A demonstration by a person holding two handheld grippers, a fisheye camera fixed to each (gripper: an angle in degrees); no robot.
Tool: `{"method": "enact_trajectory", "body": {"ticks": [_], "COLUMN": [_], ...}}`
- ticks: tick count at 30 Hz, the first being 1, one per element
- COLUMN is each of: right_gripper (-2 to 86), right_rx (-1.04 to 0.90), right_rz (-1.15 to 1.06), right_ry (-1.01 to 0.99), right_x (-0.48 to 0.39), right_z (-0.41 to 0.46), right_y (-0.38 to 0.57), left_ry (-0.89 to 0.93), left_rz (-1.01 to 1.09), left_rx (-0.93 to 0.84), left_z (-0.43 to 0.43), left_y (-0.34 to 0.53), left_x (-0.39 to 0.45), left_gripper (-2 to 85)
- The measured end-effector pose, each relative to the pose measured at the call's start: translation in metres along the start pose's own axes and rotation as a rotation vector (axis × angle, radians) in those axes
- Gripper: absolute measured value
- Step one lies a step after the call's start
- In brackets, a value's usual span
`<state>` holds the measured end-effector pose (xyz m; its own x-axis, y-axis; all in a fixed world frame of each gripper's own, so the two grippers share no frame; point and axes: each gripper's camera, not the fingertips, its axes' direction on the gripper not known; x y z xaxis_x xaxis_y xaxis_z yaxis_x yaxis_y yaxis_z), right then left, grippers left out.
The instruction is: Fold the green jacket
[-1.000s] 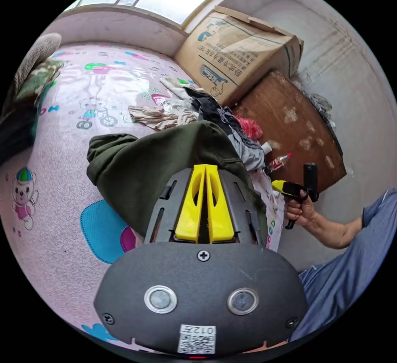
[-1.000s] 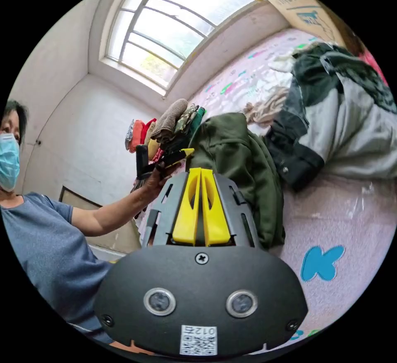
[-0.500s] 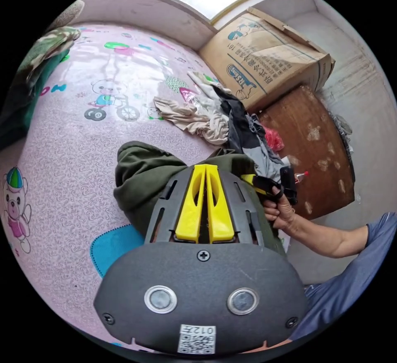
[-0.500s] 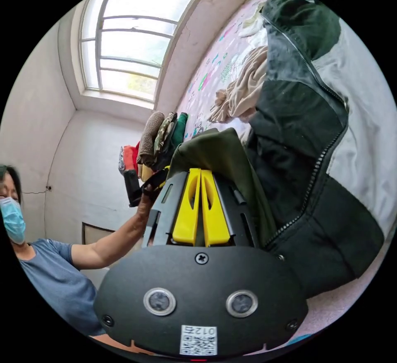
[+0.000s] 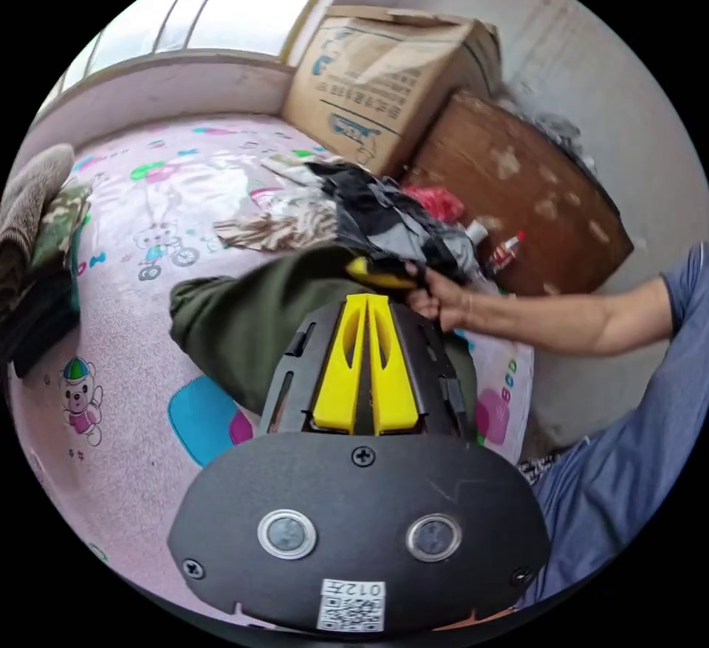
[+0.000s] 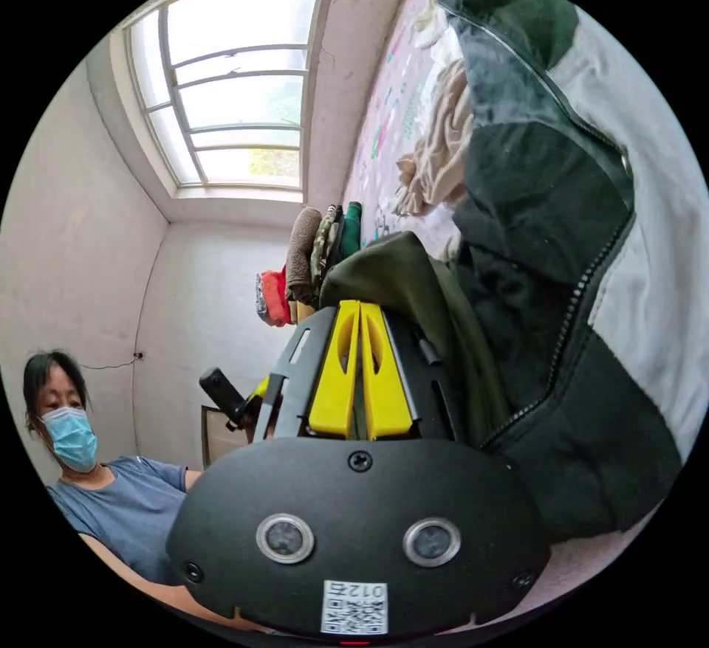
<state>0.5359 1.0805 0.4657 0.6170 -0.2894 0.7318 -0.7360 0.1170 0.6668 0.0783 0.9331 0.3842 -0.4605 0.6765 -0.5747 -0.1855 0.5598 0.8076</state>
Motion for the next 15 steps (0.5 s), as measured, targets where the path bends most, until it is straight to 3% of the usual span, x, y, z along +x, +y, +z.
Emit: {"method": "enact_trajectory", "body": {"ticks": [3, 5, 7, 9, 11, 13, 15], "right_gripper": [0.3, 0.4, 0.4, 0.4, 0.4, 0.4, 0.4], "right_rx": [0.040, 0.007, -0.075, -0.170, -0.205, -0.227, -0.213], "right_rz": [-0.118, -0.209, -0.296, -0.353, -0.313, -0.230, -0.091], "right_ry": [-0.114, -0.107, -0.019, 0.196, 0.305, 0.318, 0.266], "right_x": [-0.053, -0.089, -0.121, -0.140, -0.133, -0.113, -0.082], "right_z": [-0.015, -0.022, -0.021, -0.009, 0.003, 0.017, 0.038], "right_y": [0.021, 0.049, 0.089, 0.154, 0.199, 0.233, 0.264], "left_ry": [-0.060, -0.049, 0.038, 0.155, 0.130, 0.049, 0.080], "left_rz": [0.081, 0.033, -0.062, -0.167, -0.132, -0.007, 0.136], "left_rx": [-0.171, -0.166, -0.178, -0.236, -0.248, -0.178, -0.135], "left_z": [0.034, 0.051, 0.066, 0.078, 0.070, 0.052, 0.050], "left_y": [0.027, 0.037, 0.040, 0.037, 0.030, 0.022, 0.011], "left_x": [0.040, 0.037, 0.020, 0.000, 0.008, 0.036, 0.069], "left_gripper": [-0.1, -0.1, -0.1, -0.1, -0.1, -0.2, -0.2]}}
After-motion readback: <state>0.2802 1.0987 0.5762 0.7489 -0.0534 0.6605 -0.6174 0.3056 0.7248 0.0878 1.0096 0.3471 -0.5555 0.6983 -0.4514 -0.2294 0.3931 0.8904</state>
